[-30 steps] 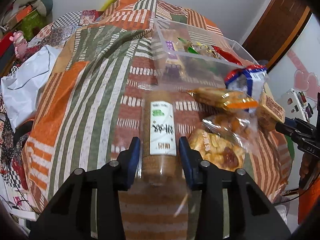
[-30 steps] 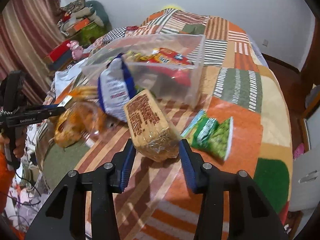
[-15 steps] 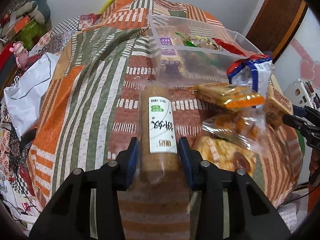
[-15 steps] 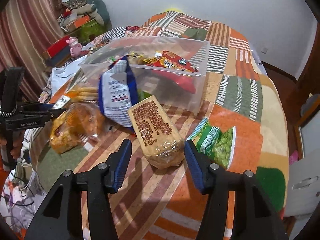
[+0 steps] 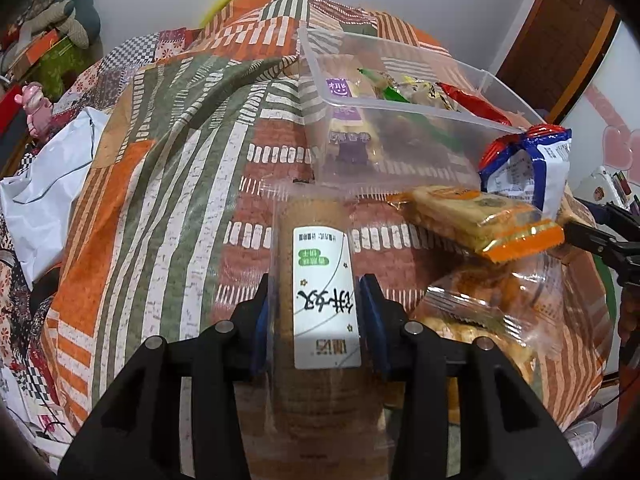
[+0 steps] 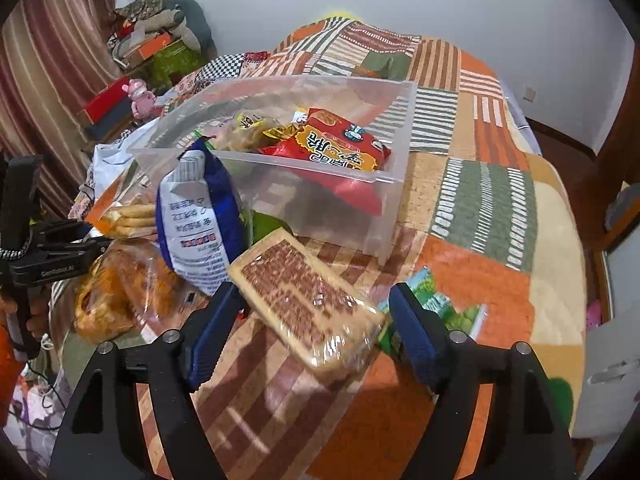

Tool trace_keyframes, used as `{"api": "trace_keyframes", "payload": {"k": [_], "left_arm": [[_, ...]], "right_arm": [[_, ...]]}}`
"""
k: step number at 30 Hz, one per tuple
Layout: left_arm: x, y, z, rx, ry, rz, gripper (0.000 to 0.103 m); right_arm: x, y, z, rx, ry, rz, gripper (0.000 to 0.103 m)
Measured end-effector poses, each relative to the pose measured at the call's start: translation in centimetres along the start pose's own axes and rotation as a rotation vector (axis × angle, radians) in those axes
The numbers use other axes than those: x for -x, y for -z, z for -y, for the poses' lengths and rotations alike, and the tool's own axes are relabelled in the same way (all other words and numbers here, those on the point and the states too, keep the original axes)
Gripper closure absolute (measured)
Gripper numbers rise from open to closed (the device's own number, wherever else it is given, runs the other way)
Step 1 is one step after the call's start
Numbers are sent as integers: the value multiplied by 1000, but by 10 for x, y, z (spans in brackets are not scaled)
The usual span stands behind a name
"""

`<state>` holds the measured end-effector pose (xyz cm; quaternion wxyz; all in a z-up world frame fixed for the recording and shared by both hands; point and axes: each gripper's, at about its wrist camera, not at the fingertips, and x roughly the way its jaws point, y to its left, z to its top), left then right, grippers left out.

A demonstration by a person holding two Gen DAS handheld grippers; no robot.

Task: Organize snacks
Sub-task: 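Grasp the tall biscuit pack with the left tool while the right tool grasps the brown wafer block, then carry the biscuit pack with the left tool while the right tool carries the wafer block into the clear box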

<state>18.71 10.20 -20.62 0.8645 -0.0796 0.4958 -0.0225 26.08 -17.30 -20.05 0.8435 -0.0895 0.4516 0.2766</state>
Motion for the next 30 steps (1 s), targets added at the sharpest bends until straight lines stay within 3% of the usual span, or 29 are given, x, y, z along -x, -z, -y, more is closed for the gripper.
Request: {"api": "trace_keyframes", "payload": {"k": [4,9,13,21,30], "left_arm": [[0,2,0,-5,0,19,63],[7,10,3,-23,-31,40,65],[17,17,4,-29,-55,55,65],[47,21,8,-41,-66,104,66],[84,10,24,-65,-47,195,66]], "right_arm": [[-4,4,4,-30,-33,0,29],[4,11,3,-28,-44,8,46],[13,17,2,-16,-61,18,68],[35,24,-8,-15,-62,82,69],[69,8,-8,-16,-45,214,69]]}}
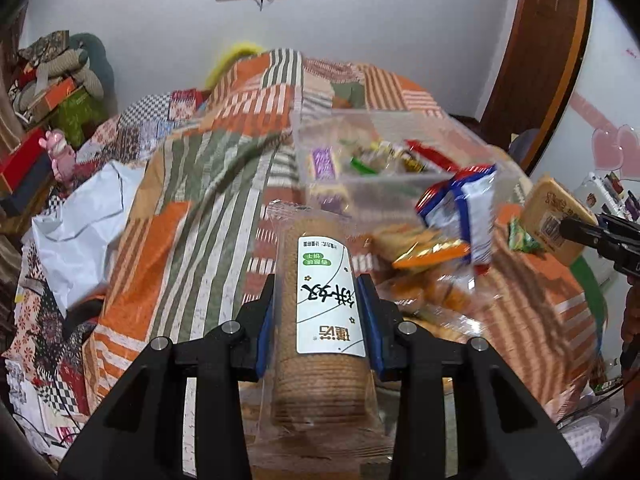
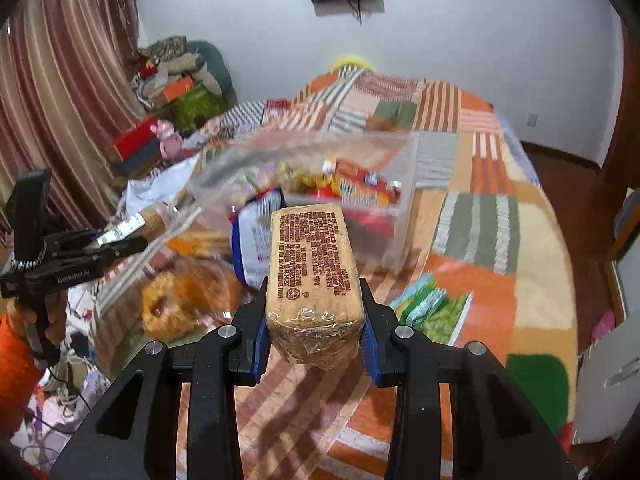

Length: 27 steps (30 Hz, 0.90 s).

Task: Organize snacks
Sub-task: 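Carry the biscuit pack with the left tool while the right tool carries the wafer block into the clear box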

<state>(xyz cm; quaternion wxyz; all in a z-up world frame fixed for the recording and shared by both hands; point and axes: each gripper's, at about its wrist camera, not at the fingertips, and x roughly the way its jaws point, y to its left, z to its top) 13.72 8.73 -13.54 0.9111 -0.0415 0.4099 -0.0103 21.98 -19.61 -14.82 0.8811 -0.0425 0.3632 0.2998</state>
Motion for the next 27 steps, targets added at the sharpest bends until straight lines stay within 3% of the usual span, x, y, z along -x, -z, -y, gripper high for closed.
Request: {"api": "trace_keyframes", "payload": {"k": [15,27], "left_arm": [[2,-61,22,-19,53,102,66],[-40,-95,26,4,85,67,66]], "right_arm": [[1,-44,0,-4,48,127,69],[-40,-77,-10,19,-1,126,69]]}}
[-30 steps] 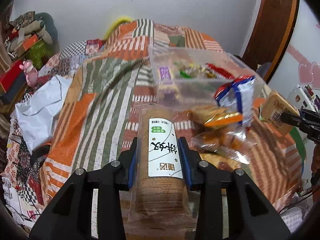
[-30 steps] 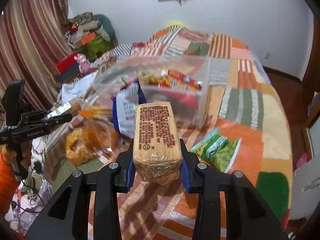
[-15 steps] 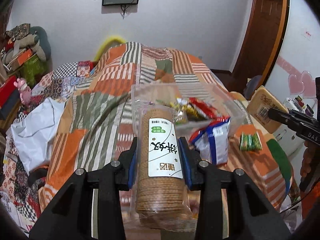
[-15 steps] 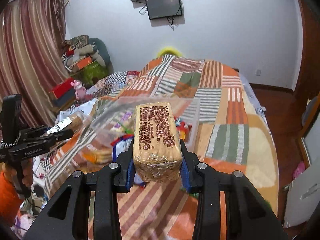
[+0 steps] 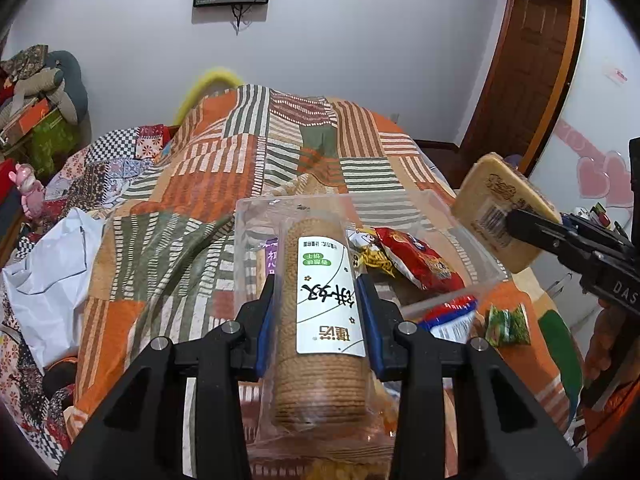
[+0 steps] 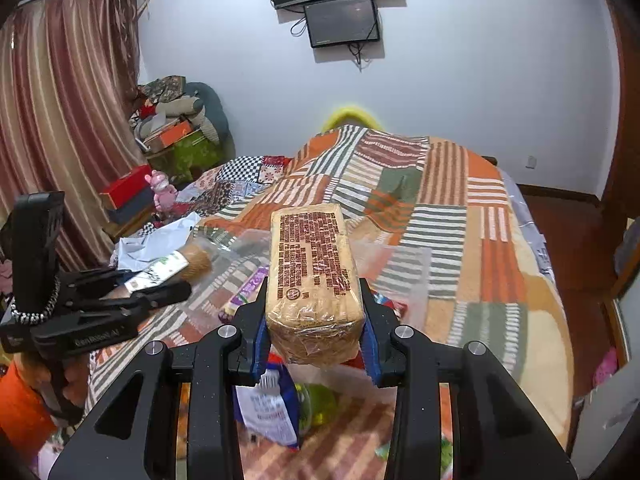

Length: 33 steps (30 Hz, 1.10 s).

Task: Organize snacks
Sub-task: 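Carry the biscuit pack with the left tool while the right tool carries the wafer block into the clear box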

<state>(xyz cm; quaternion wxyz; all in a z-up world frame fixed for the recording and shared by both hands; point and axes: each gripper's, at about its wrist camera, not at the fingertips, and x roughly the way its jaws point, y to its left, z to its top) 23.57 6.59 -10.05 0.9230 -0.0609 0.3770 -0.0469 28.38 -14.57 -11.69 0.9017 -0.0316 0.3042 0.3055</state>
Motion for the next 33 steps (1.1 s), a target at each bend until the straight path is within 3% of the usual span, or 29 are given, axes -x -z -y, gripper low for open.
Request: {"api": "trace_keyframes", "payload": {"k": [19,24,30,33], "left_arm": [[-79,-16,-19,65,-9,-107,66],[-87,-16,-24,89,18,-126,65],[-88,-17,-23,83,-11,-130,65],[-86,-18,-26,99,-32,-126,57]], "right_arm": [[-72,11,1,-45,-48,-161,69],[-76,15,0,-52,-59,-179,69],[-76,14,0,-47,-49,-193,67],[-74,12,2,-49,-40,-193,67]]}}
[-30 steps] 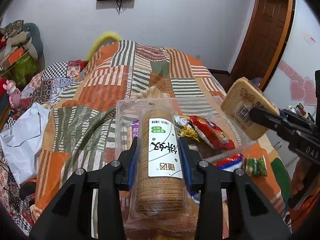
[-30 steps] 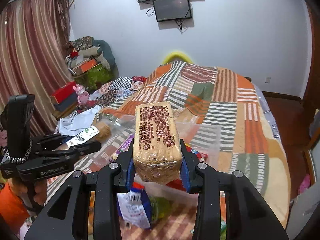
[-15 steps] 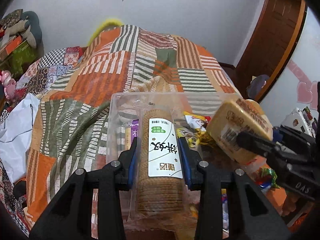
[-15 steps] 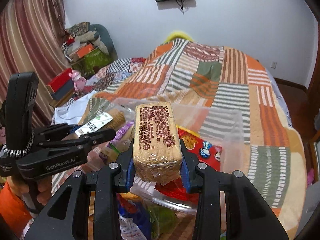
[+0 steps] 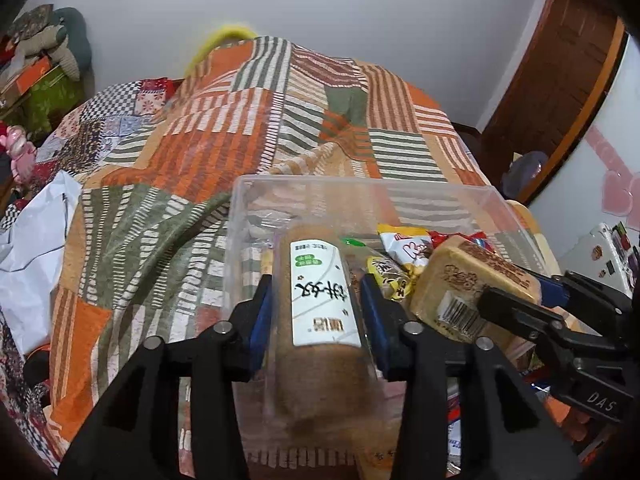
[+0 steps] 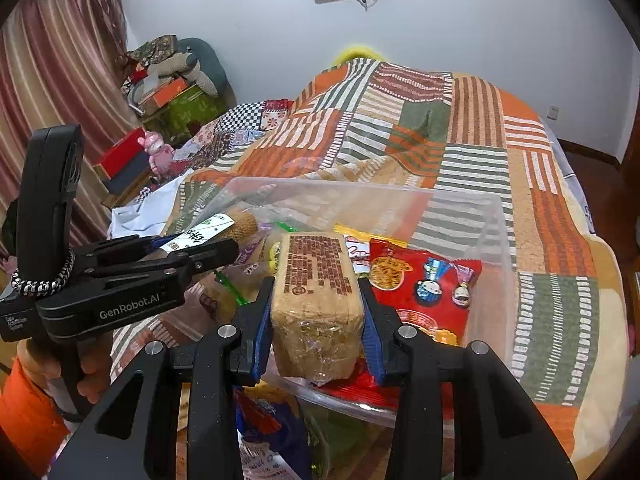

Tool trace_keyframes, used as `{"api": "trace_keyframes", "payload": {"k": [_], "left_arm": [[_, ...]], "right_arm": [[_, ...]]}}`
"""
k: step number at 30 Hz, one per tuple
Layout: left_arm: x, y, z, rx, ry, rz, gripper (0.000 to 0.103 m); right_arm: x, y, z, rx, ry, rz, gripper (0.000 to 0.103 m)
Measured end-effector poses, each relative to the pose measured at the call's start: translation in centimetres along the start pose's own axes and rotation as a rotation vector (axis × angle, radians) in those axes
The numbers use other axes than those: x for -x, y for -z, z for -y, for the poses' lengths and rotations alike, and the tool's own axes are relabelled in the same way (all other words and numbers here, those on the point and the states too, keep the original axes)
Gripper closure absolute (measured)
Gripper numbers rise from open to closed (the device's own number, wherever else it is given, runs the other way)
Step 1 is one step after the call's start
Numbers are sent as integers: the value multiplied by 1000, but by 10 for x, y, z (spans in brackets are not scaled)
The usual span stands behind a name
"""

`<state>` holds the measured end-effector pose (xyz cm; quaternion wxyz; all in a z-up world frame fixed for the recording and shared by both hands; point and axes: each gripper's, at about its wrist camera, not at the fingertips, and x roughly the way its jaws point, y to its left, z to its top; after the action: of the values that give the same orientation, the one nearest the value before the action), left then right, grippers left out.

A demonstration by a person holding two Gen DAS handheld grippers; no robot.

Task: Organize snacks
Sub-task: 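Carry the biscuit pack with the left tool while the right tool carries the wafer block into the clear box, then grasp the cracker bag with the left tool while the right tool grasps the green pea snack bag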

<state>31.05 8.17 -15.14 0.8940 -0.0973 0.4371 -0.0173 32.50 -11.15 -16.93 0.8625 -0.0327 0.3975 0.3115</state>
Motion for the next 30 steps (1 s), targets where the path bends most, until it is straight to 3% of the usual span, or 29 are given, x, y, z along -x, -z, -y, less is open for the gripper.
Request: {"api": "trace_keyframes", "payload": {"k": [2,5,13,21,25,30], "left_arm": [[5,1,-3,14,-3,10,51],[14,2,-2,17,43,4,51],[53,12,13,-52,5,62,49],[94,37,26,-113,-8,93,48],[109,53,29,-135,-17,108,39],[117,75,29,-129,-17,81,36]], "right_arm": [[7,0,1,2,14,14,66],[17,-1,3,2,23,34,65],[51,5,3,12,61,82,62],[91,27,9,22,109,116,55],[105,40,16,23,136,117,52],[115,62,25,9,162,95,49]]}}
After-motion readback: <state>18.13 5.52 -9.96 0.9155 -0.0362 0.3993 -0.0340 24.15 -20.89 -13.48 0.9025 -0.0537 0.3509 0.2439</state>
